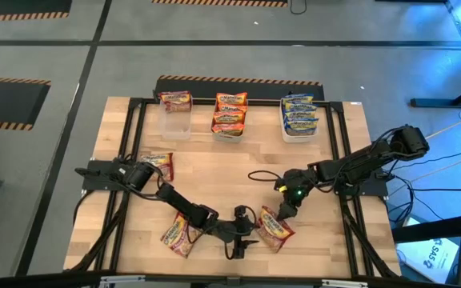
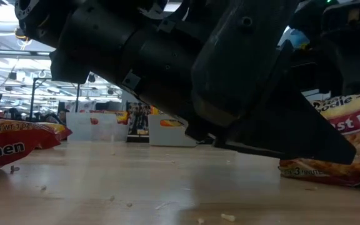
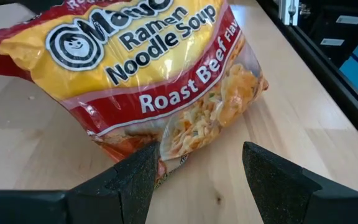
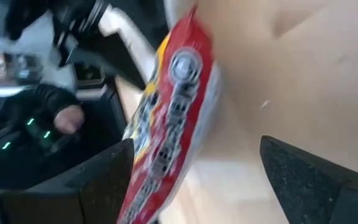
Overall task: Sort Maruchan noodles
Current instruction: Put the red noodle pack into the transparent bin
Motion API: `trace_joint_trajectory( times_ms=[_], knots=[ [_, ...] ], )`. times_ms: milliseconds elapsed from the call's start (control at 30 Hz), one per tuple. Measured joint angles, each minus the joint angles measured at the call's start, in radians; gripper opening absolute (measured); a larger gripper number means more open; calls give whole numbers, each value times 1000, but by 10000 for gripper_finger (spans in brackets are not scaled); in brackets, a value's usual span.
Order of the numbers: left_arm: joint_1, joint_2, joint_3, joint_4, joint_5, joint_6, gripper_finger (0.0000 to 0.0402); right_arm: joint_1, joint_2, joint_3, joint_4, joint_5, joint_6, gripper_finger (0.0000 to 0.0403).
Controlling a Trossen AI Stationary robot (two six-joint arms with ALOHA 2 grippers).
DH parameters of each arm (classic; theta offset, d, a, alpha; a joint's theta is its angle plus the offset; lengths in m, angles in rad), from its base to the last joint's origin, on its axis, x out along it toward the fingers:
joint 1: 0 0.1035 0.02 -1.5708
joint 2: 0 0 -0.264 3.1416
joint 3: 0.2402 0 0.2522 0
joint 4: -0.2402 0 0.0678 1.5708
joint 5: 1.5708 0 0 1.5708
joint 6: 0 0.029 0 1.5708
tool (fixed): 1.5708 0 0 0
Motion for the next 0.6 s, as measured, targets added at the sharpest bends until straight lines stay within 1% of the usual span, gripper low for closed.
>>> trace_joint_trajectory(
  times_ms=[133, 200, 367, 600],
  knots=[
    [0, 0, 0, 1, 0, 0, 229, 0, 0, 0, 7, -56, 43, 330],
    [0, 0, 0, 2, 0, 0, 229, 1, 0, 0, 12, -44, 68, 326],
    [0, 0, 0, 3, 0, 0, 229, 69, 10, 1, 73, 80, 144, 320],
    [1, 0, 0, 4, 0, 1, 229, 173, 49, 0, 92, 272, 226, 318]
  ],
)
